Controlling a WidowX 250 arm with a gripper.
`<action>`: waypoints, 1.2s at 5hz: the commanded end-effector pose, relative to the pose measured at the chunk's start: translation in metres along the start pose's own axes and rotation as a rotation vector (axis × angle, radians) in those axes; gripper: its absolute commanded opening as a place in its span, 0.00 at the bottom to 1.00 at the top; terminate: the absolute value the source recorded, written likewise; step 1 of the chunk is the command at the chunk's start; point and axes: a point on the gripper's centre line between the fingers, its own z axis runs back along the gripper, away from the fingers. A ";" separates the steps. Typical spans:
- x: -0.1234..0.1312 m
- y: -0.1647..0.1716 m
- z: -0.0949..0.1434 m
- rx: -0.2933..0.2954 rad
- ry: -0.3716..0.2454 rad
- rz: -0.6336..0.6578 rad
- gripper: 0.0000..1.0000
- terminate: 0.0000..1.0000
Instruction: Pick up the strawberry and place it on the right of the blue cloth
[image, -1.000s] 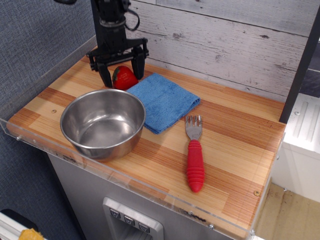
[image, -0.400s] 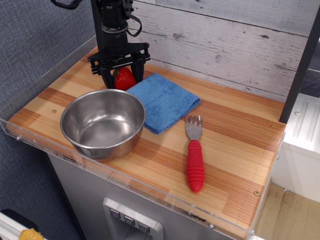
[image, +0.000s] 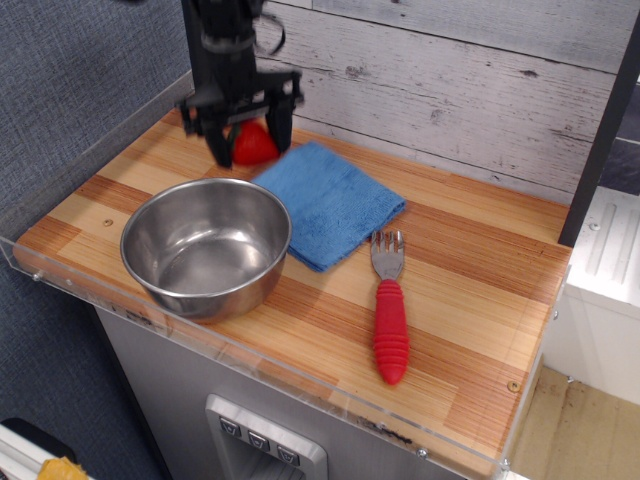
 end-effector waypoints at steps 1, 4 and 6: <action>0.005 -0.008 0.069 -0.115 -0.147 0.005 0.00 0.00; -0.045 -0.056 0.076 -0.184 -0.069 -0.151 0.00 0.00; -0.099 -0.089 0.076 -0.220 0.020 -0.274 0.00 0.00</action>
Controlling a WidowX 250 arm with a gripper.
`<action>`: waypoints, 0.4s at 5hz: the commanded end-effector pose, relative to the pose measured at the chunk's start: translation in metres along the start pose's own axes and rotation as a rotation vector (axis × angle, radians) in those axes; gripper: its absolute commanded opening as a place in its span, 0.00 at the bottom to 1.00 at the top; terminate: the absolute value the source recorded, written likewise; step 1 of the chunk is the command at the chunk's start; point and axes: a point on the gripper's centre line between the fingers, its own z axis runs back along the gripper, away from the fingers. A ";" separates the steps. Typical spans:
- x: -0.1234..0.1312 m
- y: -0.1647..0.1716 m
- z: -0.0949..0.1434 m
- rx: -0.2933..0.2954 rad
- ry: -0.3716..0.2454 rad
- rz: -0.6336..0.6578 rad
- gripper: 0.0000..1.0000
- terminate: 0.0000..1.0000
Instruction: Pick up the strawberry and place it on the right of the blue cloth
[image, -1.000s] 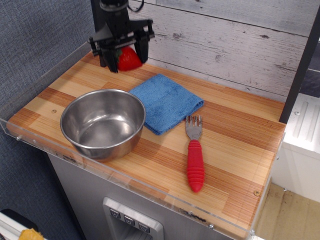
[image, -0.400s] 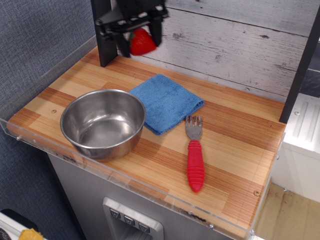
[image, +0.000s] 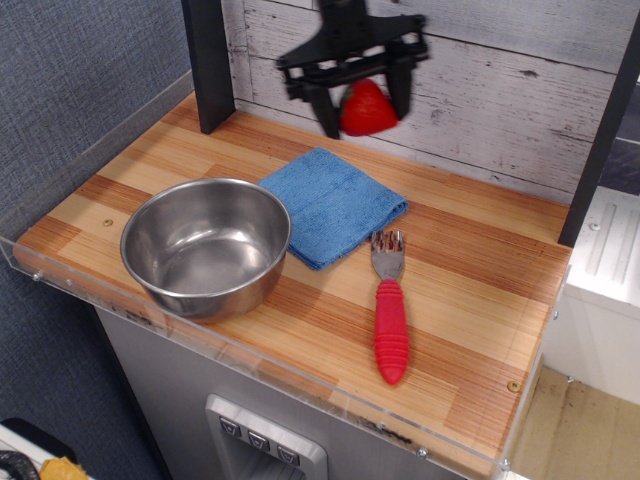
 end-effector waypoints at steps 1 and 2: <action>-0.036 -0.025 0.001 -0.023 0.035 -0.108 0.00 0.00; -0.051 -0.026 -0.021 0.007 0.079 -0.146 0.00 0.00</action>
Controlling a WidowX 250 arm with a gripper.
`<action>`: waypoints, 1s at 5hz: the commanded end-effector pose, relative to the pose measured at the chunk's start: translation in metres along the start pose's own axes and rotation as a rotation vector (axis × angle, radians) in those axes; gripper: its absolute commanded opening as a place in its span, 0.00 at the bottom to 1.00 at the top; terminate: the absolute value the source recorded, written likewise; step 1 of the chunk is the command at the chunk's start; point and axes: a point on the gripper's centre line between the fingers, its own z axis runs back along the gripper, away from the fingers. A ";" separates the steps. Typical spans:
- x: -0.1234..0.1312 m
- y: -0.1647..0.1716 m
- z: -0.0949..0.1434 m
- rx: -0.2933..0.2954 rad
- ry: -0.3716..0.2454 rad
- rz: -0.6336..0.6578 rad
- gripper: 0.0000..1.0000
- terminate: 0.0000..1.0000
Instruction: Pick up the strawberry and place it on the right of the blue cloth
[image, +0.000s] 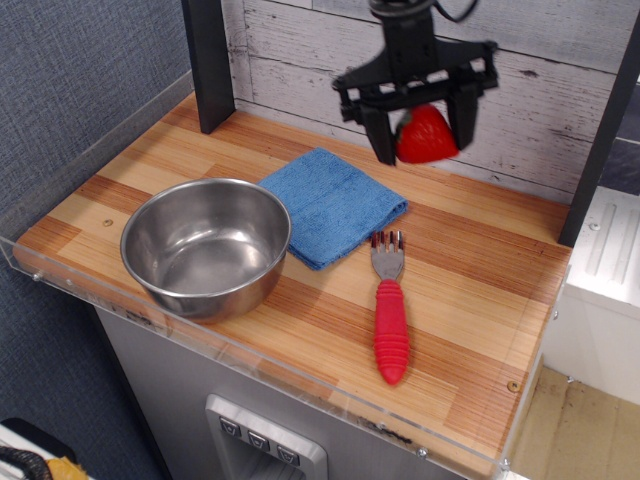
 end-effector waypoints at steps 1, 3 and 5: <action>-0.025 -0.002 -0.025 0.037 0.045 -0.074 0.00 0.00; -0.034 -0.003 -0.044 0.064 0.071 -0.110 0.00 0.00; -0.037 0.001 -0.055 0.084 0.083 -0.117 0.00 0.00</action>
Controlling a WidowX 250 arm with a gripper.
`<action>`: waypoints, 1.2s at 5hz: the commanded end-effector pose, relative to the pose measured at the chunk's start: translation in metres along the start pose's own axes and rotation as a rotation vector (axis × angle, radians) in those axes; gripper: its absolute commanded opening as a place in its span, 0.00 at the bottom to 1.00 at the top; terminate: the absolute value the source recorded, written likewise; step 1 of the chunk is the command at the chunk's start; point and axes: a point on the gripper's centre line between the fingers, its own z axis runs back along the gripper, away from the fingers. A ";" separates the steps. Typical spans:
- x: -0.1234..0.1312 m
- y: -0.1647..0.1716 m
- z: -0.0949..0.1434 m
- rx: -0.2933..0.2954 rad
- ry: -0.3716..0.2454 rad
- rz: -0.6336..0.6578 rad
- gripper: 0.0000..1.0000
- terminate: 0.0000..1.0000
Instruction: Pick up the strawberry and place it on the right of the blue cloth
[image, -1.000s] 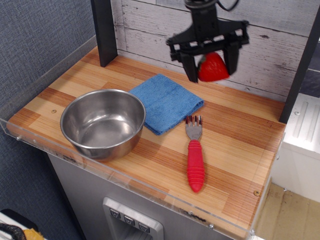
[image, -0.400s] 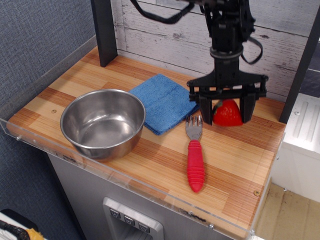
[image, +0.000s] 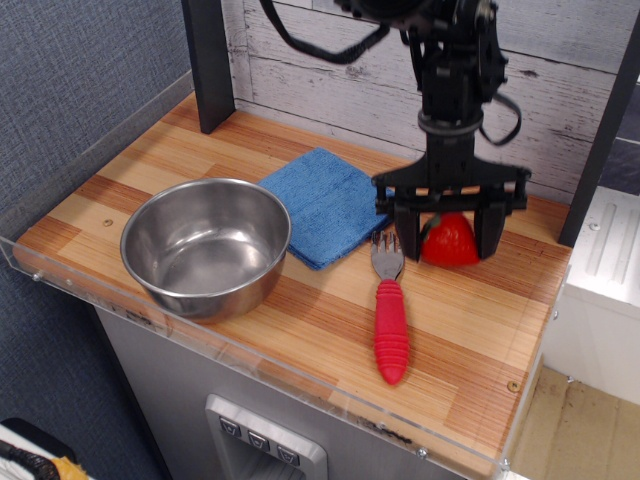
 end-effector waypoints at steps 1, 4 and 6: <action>-0.004 0.002 0.010 0.006 -0.004 -0.015 1.00 0.00; -0.002 0.002 0.027 -0.028 -0.049 0.002 1.00 0.00; -0.001 0.002 0.090 -0.114 -0.198 -0.004 1.00 0.00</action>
